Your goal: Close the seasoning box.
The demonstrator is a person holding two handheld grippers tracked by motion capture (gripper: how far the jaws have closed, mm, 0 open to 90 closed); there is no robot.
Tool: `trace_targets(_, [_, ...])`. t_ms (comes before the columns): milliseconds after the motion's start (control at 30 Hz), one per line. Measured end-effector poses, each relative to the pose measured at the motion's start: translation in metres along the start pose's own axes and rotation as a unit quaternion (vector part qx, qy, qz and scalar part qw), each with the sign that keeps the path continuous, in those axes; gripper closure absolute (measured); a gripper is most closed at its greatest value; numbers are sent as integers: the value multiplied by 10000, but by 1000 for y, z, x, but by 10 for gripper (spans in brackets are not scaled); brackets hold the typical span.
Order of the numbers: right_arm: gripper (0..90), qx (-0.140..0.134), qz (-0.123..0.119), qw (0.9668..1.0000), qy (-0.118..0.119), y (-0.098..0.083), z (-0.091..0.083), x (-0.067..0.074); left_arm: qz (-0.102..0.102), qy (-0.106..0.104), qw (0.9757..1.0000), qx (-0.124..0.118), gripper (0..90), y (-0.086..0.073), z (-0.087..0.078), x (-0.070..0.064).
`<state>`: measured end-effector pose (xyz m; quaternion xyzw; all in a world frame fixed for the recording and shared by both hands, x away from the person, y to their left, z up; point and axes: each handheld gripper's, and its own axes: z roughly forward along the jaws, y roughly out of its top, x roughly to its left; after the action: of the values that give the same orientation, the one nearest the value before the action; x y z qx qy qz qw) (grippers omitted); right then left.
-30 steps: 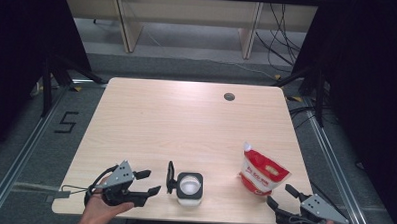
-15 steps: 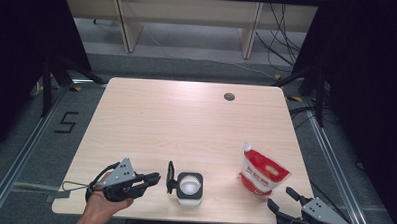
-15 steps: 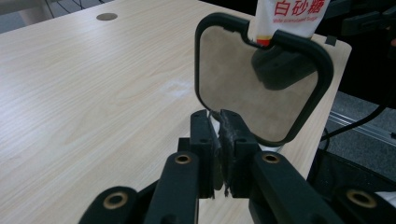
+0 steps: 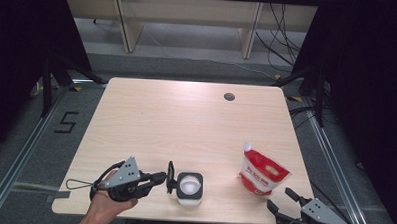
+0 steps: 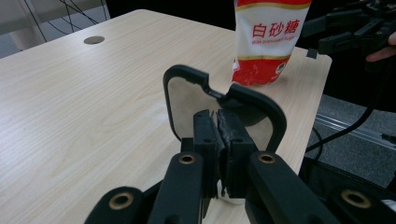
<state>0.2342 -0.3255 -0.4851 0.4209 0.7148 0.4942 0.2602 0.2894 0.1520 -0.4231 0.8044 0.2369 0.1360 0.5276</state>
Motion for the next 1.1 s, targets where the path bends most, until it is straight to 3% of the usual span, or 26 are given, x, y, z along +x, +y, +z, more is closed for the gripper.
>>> trace_targets(200, [244, 80, 200, 9998, 14, 0, -1, 3, 74, 56, 10000, 28, 854, 4, 3, -2])
trace_targets(267, [246, 62, 114, 9999, 1, 0, -1, 2, 50, 38, 10000, 15, 854, 5, 5, -3])
trace_targets(300, [247, -47, -10, 10000, -14, 1, 1, 0, 173, -36, 9998, -2, 854, 7, 7, -2])
trace_targets(333, [247, -26, -12, 10000, 2, 1, 0, 0, 96, -4, 10000, 24, 853, 8, 8, -4])
trace_targets(533, [247, -77, -153, 9999, -6, 1, 1, -2, 189, -195, 9996, 96, 851, 12, 21, -11])
trace_targets(600, [247, -35, -34, 10000, 71, 1, 1, 0, 249, -223, 9993, 159, 851, 13, 26, -13])
trace_targets(667, [246, -84, -141, 9999, 14, 1, 1, -1, 202, -258, 9993, 205, 851, 13, 31, -15])
trace_targets(700, [247, -50, -61, 9999, 72, 1, 2, -1, 294, -289, 9989, 220, 850, 13, 32, -15])
trace_targets(933, [247, 19, 8, 10000, 58, 1, 0, 1, 269, -355, 9984, 351, 848, 10, 41, -19])
trace_targets(967, [247, -25, 8, 10000, 36, 1, 1, 1, 364, -376, 9979, 376, 848, 10, 43, -19])
trace_targets(1000, [247, -35, -55, 10000, 41, 1, 1, 1, 236, -396, 9983, 366, 847, 8, 44, -21])
trace_targets(1100, [247, -24, -5, 10000, 38, 1, 1, 1, 280, -400, 9978, 439, 844, 7, 47, -22])
